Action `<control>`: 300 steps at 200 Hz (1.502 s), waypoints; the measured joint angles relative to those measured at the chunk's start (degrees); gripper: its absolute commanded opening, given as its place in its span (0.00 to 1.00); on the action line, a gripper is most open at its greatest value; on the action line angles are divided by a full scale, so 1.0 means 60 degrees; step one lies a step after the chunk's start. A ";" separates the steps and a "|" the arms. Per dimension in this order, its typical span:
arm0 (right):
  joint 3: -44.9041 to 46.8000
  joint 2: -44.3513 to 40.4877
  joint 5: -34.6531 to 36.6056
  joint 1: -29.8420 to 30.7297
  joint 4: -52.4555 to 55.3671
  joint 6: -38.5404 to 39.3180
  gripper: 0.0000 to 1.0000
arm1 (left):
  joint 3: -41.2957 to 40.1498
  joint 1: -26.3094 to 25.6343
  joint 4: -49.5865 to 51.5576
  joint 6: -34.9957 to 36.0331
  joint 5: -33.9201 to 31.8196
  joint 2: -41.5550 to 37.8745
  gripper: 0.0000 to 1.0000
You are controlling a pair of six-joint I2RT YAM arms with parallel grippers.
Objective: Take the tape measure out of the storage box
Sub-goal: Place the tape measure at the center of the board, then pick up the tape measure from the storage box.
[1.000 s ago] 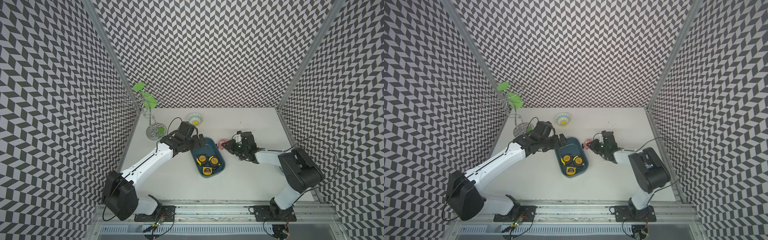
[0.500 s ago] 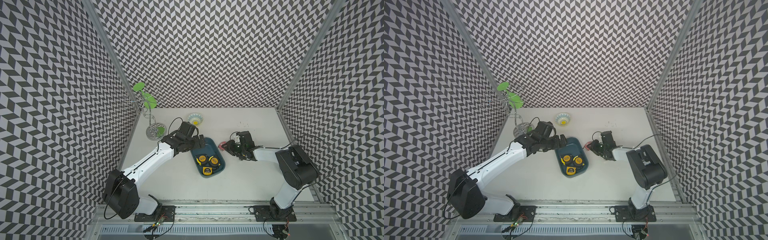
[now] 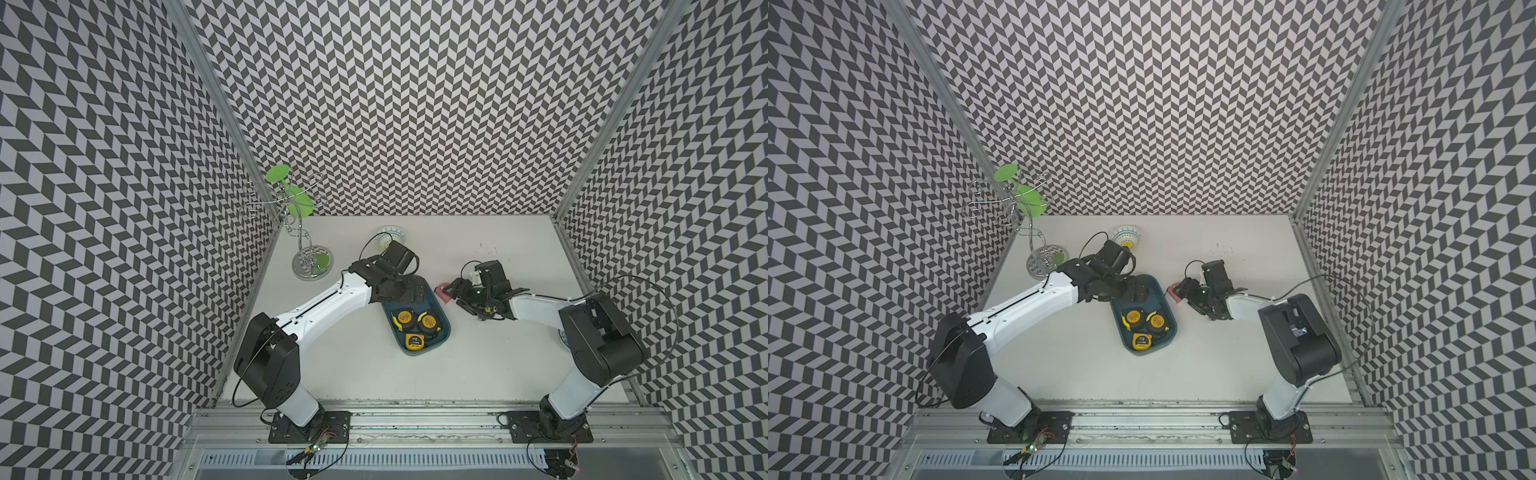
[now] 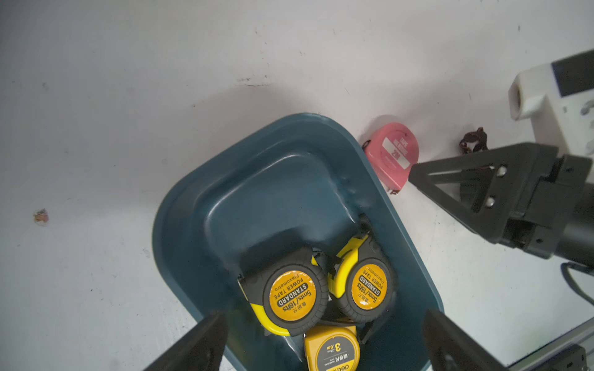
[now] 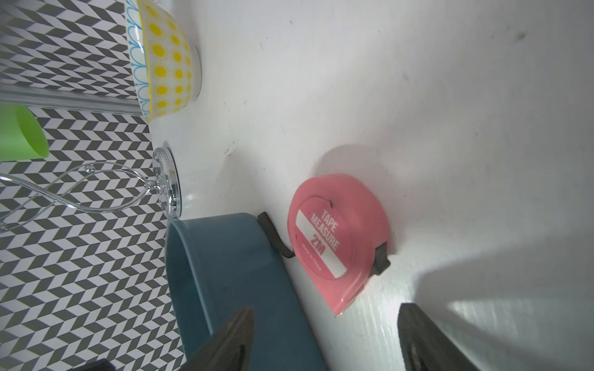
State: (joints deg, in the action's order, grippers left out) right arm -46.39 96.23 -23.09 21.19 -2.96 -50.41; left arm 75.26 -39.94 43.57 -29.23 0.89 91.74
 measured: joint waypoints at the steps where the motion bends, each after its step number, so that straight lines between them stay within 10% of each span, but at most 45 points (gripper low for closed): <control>1: -0.0004 -0.0007 0.0004 0.0000 0.0007 0.0015 0.81 | 0.0004 -0.0011 0.0011 0.0011 -0.0004 0.0000 1.00; 148: 0.0725 -0.3038 -0.0095 0.0000 0.1756 0.0222 0.99 | 0.0178 -0.0215 0.0940 0.5326 -0.1435 0.1129 0.99; 300: 0.1654 -0.4342 -0.0608 -0.0266 0.2466 0.0066 1.00 | 0.0219 -0.0703 0.1038 0.6193 -0.1177 0.2379 0.94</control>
State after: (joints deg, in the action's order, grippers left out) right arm -36.47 70.17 -26.74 19.59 11.84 -50.02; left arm 76.58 -44.16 49.80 7.92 -6.17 106.02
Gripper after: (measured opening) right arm 0.999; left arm 0.935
